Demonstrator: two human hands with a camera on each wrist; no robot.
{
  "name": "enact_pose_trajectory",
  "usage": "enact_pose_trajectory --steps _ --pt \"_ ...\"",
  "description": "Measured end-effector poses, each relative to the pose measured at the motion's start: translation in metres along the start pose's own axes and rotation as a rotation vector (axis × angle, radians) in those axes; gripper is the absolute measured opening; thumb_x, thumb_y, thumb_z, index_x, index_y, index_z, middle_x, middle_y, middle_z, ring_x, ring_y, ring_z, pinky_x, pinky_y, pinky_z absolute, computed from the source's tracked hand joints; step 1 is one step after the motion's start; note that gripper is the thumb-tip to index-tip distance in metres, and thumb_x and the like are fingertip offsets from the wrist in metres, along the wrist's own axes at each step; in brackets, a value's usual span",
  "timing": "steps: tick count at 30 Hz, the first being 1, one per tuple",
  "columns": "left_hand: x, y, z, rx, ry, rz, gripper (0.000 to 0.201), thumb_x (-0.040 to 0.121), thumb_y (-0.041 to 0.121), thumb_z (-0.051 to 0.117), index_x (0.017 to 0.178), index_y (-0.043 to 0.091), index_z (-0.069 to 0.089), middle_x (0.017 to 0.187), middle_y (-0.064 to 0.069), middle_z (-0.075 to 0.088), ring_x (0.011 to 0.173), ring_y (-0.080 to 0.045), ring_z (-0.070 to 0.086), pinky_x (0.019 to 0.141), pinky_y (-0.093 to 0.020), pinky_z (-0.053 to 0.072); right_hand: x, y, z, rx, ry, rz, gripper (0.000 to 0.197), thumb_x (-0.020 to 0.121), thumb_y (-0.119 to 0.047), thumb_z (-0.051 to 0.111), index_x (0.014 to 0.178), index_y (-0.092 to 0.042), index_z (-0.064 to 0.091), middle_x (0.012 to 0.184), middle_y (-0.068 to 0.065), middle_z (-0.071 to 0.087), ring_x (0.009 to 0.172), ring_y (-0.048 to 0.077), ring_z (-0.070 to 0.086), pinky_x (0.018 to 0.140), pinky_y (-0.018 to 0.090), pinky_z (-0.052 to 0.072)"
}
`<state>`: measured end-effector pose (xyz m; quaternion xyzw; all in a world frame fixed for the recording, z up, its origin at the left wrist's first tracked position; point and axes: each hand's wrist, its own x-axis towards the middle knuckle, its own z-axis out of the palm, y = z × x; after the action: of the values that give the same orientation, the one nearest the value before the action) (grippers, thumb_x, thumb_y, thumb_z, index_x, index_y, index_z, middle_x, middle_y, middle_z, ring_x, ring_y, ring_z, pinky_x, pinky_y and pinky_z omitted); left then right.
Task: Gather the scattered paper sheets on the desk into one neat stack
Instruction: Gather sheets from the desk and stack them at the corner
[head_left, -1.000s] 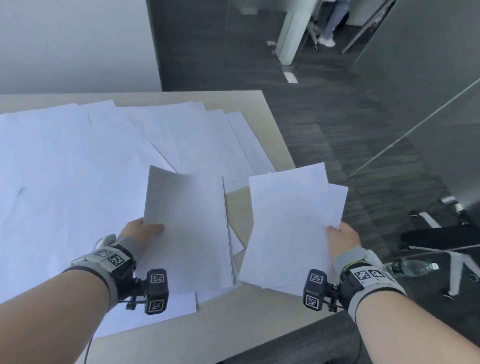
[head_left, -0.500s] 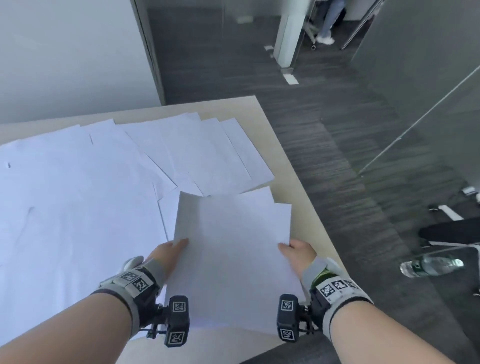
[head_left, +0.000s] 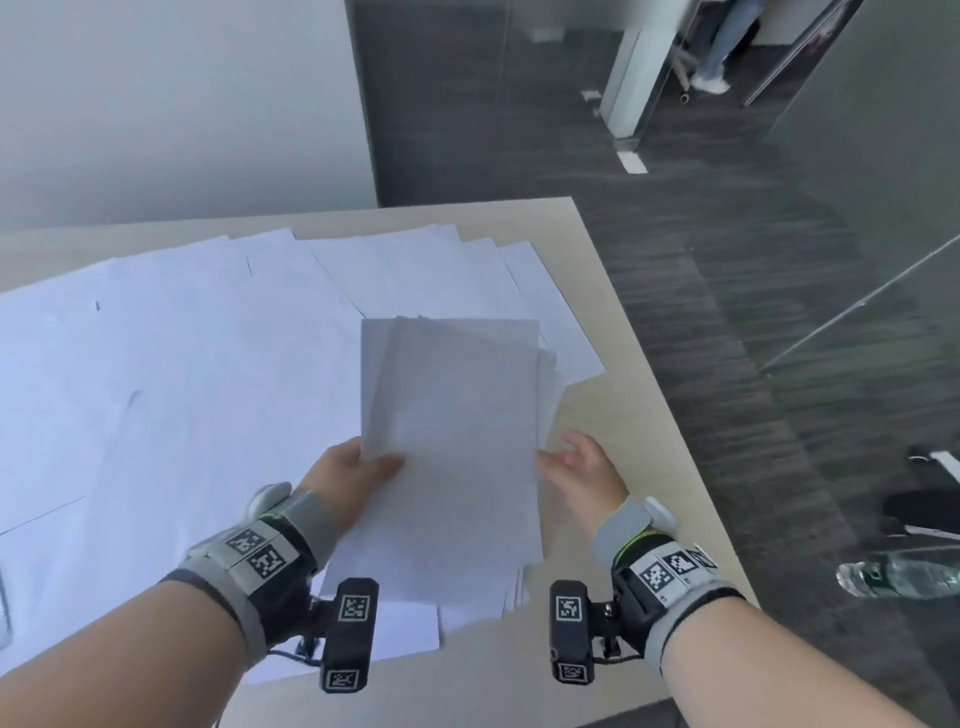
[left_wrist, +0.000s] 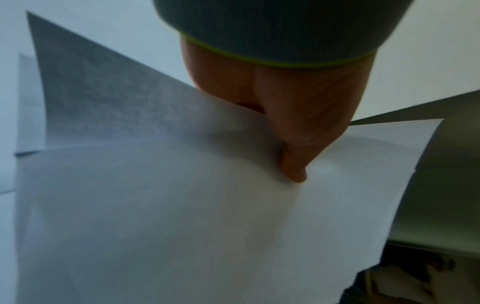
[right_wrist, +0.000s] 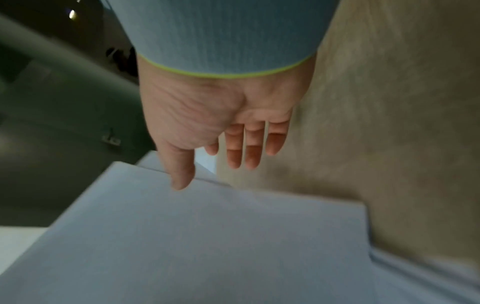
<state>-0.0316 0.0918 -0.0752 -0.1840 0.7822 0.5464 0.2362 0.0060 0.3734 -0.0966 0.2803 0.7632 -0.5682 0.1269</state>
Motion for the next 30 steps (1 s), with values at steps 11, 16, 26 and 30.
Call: enact_pose_trajectory --steps 11,16,26,30 --pt "-0.014 0.054 -0.103 -0.367 -0.006 0.358 0.030 0.067 0.016 0.078 0.094 0.029 0.082 0.103 0.004 0.080 0.100 -0.016 0.075 0.093 -0.037 0.053 -0.029 -0.115 0.053 0.245 -0.102 -0.225 0.039 0.082 -0.003 0.077 0.060 -0.014 0.047 0.054 -0.013 0.053 0.053 0.006 0.053 0.066 0.021 0.043" --pt "-0.018 0.048 -0.112 -0.281 -0.086 0.340 0.039 0.073 0.011 0.086 0.109 0.020 0.075 0.104 0.002 0.080 0.099 -0.015 0.076 0.093 -0.037 0.055 -0.043 -0.114 0.079 0.214 -0.156 -0.264 0.031 0.083 0.009 0.072 0.091 -0.021 0.071 0.083 -0.013 0.077 0.079 -0.001 0.072 0.069 0.011 0.053" --pt "0.001 0.026 -0.106 -0.178 -0.124 0.253 0.033 0.075 0.018 0.086 0.105 0.028 0.075 0.103 0.008 0.080 0.105 -0.018 0.073 0.100 -0.040 0.053 -0.035 -0.103 0.094 0.076 0.023 -0.053 0.017 0.074 -0.010 0.077 0.089 -0.016 0.072 0.098 0.006 0.076 0.096 0.025 0.071 0.097 0.042 0.054" --pt "0.004 0.021 -0.102 -0.164 -0.182 0.205 0.046 0.065 0.032 0.084 0.111 0.029 0.075 0.109 0.009 0.079 0.108 -0.017 0.072 0.104 -0.042 0.051 -0.036 -0.101 0.090 0.026 0.019 -0.023 0.026 0.080 -0.011 0.077 0.105 -0.011 0.070 0.105 0.006 0.074 0.101 0.024 0.069 0.094 0.039 0.054"
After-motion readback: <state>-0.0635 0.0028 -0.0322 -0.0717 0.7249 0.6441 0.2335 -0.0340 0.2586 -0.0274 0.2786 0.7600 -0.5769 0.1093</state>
